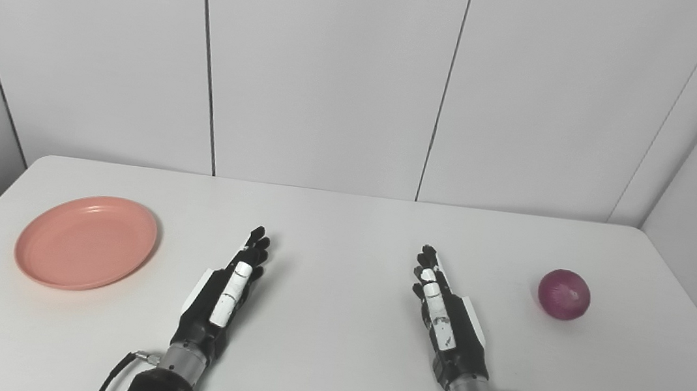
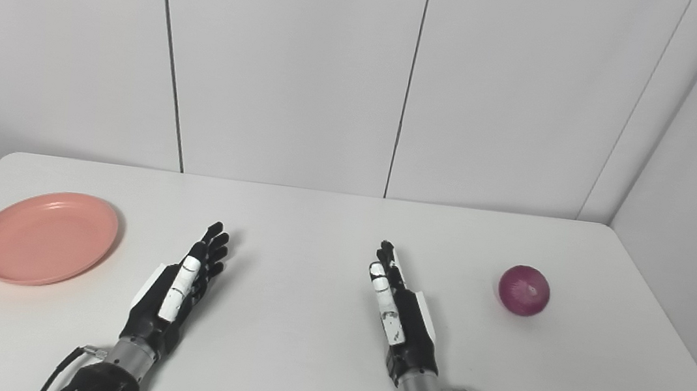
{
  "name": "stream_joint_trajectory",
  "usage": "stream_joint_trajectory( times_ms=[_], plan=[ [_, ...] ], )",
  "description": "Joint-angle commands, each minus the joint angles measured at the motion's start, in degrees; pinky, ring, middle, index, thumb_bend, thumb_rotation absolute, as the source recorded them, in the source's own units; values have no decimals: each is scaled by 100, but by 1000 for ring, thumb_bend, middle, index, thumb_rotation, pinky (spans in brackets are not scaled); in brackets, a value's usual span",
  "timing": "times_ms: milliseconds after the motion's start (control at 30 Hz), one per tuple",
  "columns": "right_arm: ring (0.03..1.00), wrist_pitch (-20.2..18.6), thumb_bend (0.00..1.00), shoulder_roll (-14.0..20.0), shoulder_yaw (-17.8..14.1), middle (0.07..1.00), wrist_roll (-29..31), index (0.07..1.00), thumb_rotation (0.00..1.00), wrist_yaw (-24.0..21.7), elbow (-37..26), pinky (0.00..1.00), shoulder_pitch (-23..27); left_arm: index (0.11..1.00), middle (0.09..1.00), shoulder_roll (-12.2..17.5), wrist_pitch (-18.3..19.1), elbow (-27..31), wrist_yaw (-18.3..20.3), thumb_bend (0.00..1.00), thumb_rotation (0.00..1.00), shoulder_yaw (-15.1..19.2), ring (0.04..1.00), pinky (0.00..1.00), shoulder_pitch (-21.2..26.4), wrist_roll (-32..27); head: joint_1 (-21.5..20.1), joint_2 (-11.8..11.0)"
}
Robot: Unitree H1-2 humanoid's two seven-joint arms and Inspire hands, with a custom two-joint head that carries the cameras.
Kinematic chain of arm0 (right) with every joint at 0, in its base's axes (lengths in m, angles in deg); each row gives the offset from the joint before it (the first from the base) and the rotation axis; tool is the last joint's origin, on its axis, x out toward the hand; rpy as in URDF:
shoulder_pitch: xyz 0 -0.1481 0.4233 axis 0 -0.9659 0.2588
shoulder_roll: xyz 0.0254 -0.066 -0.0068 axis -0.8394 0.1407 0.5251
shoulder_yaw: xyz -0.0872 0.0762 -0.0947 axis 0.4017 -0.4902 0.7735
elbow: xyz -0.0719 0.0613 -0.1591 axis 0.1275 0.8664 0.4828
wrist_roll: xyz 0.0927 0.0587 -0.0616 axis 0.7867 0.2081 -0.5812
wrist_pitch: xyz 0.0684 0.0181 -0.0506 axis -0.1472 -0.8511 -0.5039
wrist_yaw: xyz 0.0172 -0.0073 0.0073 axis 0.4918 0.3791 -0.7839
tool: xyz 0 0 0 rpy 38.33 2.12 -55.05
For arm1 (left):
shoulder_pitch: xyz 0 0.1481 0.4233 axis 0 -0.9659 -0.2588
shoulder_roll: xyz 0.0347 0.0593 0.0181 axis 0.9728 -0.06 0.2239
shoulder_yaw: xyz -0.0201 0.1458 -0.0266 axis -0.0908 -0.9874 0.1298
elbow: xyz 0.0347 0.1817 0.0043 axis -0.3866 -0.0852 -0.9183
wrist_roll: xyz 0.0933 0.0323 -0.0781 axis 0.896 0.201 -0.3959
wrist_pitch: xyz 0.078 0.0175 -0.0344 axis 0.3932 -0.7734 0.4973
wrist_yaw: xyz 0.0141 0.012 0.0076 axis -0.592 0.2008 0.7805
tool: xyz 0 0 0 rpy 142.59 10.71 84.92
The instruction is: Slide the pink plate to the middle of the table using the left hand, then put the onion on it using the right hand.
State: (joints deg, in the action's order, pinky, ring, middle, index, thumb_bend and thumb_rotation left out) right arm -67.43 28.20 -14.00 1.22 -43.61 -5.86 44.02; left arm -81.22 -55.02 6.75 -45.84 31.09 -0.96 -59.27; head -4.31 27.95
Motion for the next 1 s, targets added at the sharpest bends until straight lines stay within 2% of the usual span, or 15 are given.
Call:
stream_joint_trajectory(
  times_ms=[0,967],
  plan=[
    [1000,-19,663,16,-26,1000,38,1000,963,-35,-112,1000,286,1000,1000,11,-10,-62,5,710,1000,7,1000,1000,-77,-24,4,5],
    [1000,-107,662,-22,-17,1000,-1,1000,955,73,-131,1000,332,1000,1000,18,-115,-146,35,703,1000,26,1000,1000,-52,-66,-32,-32]
  ],
)
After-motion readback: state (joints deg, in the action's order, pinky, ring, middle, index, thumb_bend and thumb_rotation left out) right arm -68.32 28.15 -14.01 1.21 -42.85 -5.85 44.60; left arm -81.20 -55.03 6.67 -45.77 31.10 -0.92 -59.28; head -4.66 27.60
